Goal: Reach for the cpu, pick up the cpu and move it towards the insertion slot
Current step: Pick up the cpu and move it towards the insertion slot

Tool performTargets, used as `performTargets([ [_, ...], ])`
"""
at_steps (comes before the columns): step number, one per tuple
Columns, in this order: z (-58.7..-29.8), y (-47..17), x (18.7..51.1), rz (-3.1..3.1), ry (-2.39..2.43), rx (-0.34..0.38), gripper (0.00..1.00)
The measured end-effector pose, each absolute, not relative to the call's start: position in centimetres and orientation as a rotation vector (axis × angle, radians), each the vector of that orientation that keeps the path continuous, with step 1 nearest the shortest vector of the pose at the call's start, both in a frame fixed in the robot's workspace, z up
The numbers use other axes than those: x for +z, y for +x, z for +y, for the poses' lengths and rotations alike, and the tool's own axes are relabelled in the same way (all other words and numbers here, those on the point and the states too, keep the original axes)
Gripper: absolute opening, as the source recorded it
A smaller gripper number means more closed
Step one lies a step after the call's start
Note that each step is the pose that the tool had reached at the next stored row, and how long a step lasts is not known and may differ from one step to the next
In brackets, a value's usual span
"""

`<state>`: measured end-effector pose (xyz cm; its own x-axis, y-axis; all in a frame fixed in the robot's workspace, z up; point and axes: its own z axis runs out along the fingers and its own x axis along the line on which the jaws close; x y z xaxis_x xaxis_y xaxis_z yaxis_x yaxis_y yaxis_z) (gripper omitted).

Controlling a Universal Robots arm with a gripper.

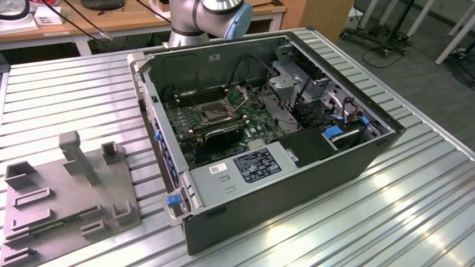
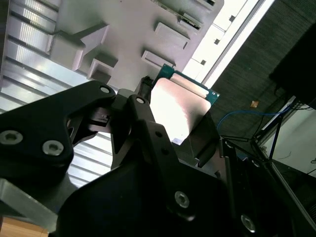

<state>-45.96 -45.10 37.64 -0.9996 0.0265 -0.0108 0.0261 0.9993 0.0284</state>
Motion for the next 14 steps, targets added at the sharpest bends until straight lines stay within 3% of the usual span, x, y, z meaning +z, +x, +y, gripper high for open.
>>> performTargets([
  [14, -45.11, -45.22, 37.63, 3.130, 0.041, 0.044, 0.55],
])
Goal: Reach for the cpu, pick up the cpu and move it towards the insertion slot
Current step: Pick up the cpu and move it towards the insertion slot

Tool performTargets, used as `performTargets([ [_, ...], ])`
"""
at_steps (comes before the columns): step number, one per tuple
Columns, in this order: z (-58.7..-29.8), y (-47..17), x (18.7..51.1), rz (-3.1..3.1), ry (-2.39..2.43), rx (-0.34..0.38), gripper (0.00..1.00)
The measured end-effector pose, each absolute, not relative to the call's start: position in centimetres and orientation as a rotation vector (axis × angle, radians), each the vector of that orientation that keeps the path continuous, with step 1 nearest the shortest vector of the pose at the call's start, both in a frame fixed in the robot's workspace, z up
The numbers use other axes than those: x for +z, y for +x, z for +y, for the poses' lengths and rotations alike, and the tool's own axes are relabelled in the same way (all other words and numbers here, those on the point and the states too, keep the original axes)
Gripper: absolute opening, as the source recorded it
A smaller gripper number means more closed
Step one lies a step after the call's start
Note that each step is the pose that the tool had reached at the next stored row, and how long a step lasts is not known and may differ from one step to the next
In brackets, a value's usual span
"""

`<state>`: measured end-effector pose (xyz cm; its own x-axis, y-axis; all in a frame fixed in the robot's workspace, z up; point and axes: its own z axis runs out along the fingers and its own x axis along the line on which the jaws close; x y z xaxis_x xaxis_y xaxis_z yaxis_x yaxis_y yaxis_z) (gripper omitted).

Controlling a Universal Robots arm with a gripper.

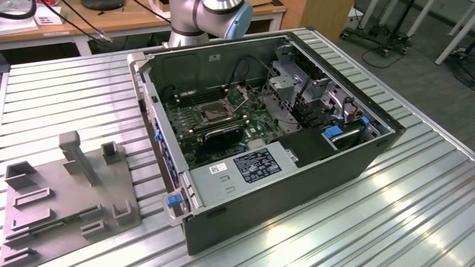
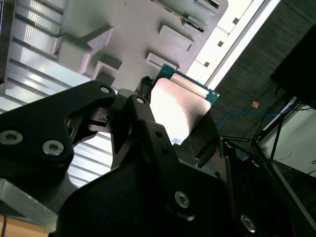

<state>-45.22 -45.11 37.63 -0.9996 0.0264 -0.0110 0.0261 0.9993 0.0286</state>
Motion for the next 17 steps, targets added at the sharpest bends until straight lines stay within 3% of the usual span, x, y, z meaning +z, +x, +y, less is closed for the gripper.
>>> performTargets([
  [17, -45.11, -44.75, 37.62, 3.130, 0.041, 0.045, 0.55],
])
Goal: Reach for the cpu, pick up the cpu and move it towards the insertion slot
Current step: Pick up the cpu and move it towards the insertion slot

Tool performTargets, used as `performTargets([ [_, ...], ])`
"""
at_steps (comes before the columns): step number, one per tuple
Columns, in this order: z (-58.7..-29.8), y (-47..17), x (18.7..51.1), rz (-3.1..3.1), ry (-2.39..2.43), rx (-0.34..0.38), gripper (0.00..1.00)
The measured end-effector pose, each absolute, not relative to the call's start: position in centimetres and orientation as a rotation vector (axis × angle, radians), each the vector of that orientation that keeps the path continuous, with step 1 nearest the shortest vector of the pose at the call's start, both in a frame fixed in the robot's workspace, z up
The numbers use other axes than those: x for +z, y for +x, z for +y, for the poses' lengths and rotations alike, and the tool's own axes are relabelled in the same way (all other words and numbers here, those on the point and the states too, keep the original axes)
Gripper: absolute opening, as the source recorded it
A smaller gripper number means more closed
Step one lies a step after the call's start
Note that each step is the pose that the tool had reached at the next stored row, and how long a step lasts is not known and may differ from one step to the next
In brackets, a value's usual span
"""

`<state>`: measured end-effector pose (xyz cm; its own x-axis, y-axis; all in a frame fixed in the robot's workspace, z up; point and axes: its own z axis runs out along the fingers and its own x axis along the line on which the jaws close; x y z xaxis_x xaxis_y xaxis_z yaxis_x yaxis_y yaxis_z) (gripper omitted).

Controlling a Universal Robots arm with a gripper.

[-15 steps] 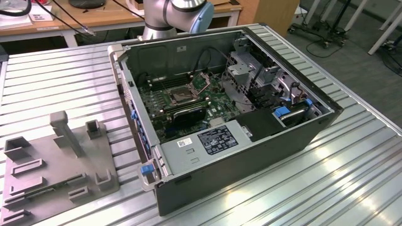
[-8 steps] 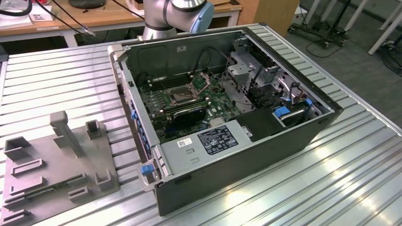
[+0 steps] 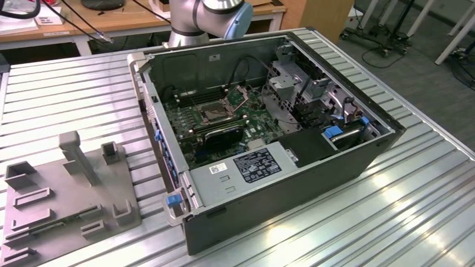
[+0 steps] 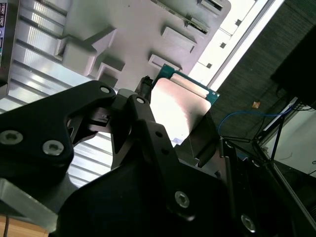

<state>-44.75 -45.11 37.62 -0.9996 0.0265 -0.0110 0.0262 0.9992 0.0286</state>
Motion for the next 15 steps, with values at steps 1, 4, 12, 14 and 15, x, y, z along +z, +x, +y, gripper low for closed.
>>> performTargets([
  [1, -45.11, -44.74, 37.62, 3.130, 0.041, 0.044, 0.55],
  [4, -45.10, -44.69, 37.63, 3.130, 0.041, 0.044, 0.55],
  [12, -45.10, -44.27, 37.63, 3.130, 0.041, 0.044, 0.55],
  [14, -45.10, -44.21, 37.62, 3.129, 0.041, 0.045, 0.55],
  [15, -45.11, -44.18, 37.62, 3.130, 0.041, 0.045, 0.55],
])
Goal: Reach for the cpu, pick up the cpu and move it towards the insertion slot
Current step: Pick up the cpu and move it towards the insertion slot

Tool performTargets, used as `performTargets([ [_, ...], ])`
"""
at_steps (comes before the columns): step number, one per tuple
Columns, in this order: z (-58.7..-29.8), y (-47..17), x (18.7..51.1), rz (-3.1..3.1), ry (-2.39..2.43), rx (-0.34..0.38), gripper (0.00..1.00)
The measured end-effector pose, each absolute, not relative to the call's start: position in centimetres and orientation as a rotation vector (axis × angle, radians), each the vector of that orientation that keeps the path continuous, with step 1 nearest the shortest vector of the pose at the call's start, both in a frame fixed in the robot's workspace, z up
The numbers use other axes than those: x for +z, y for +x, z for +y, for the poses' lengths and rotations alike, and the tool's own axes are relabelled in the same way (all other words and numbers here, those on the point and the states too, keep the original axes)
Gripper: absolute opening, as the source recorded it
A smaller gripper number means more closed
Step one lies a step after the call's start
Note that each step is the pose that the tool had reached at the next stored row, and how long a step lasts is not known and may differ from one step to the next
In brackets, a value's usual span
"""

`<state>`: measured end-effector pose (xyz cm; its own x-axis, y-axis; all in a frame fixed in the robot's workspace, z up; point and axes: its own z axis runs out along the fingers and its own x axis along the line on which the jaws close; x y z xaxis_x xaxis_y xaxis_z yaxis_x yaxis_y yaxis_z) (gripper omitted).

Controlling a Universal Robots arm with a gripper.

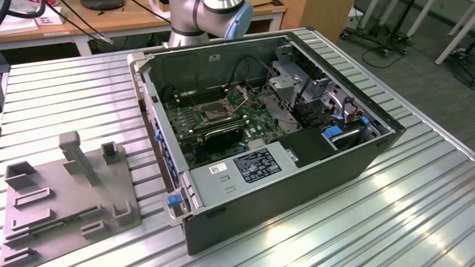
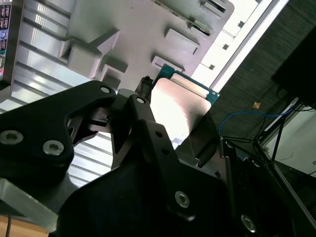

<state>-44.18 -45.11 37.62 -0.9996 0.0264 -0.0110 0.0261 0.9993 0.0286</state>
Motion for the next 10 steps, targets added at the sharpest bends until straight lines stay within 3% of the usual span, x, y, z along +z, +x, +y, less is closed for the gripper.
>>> performTargets([
  [10, -45.11, -43.97, 37.62, 3.130, 0.041, 0.045, 0.55],
])
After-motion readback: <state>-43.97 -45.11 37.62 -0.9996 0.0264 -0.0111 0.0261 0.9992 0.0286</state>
